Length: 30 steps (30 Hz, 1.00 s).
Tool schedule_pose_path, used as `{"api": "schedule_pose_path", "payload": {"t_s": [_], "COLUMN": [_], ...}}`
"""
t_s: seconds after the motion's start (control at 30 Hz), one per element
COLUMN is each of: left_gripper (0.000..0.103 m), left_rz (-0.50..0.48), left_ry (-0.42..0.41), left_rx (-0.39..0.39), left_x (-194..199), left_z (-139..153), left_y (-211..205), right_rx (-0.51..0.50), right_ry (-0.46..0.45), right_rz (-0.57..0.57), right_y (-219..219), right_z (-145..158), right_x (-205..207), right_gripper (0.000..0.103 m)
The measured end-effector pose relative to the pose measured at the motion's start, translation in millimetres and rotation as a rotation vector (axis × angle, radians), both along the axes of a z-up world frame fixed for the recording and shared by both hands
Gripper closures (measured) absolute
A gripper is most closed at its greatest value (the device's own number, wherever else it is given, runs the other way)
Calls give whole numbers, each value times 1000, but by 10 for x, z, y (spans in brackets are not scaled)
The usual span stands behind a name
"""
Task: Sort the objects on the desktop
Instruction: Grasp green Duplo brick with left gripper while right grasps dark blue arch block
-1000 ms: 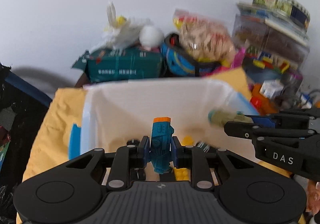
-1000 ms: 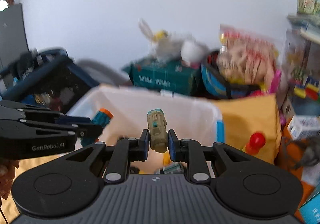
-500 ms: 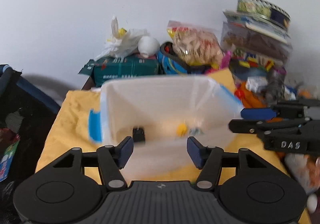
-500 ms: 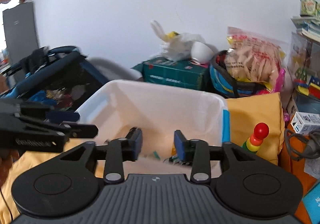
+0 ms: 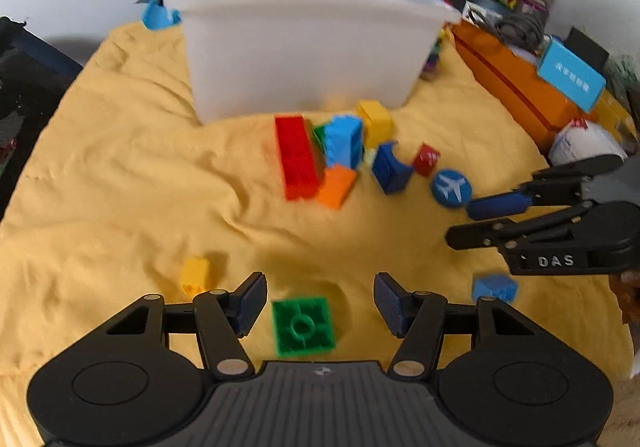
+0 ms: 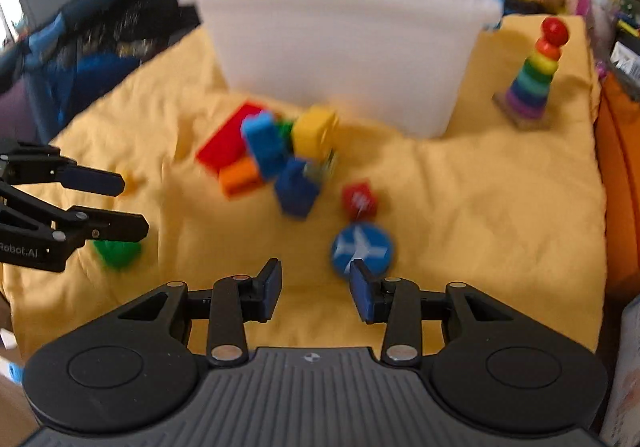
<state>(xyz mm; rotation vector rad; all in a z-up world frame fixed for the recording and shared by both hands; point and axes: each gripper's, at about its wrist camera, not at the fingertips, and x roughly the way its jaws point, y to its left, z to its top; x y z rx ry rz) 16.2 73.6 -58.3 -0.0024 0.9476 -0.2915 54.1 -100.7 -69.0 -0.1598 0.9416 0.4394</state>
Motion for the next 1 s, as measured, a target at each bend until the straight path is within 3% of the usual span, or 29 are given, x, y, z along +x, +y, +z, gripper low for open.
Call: {"api": "schedule_pose_path", "payload": {"t_s": [0.1,0.27,0.4,0.47,0.63,0.77,0.83,1.0], "left_gripper": [40,40,40,40,41,54,68,68], "left_rz": [-10,-14,-31,-28,-18,-28,-42,-45], "left_ry": [7,19,21,30,39,29,21,20], "left_rx": [0,9,18,17,11,49,61,44], "left_x": [-35,-72,-97,-100,-90,-99,-114,-160], "left_z": [-31,-86,-98,-114,-146,-172,-166,-160], "left_y": [-11,-31,-38,-26,10,-38,-55,-94], "right_rx": [5,-19,-14,-19,-16,18,8,5], "right_ry": [9,-100,-72,-72,-85,-69,-48,-4], "right_rz": [17,36,18,13,24,86,89,43], "right_y": [68,245,375,404,340,238,186,16], "right_z": [-41,36,-63,-125,-66,26,21,-80], "right_x": [-9,42,271,329,206,-5,-113,-327], "right_gripper": [67,66,68,80,80,80,80,79]}}
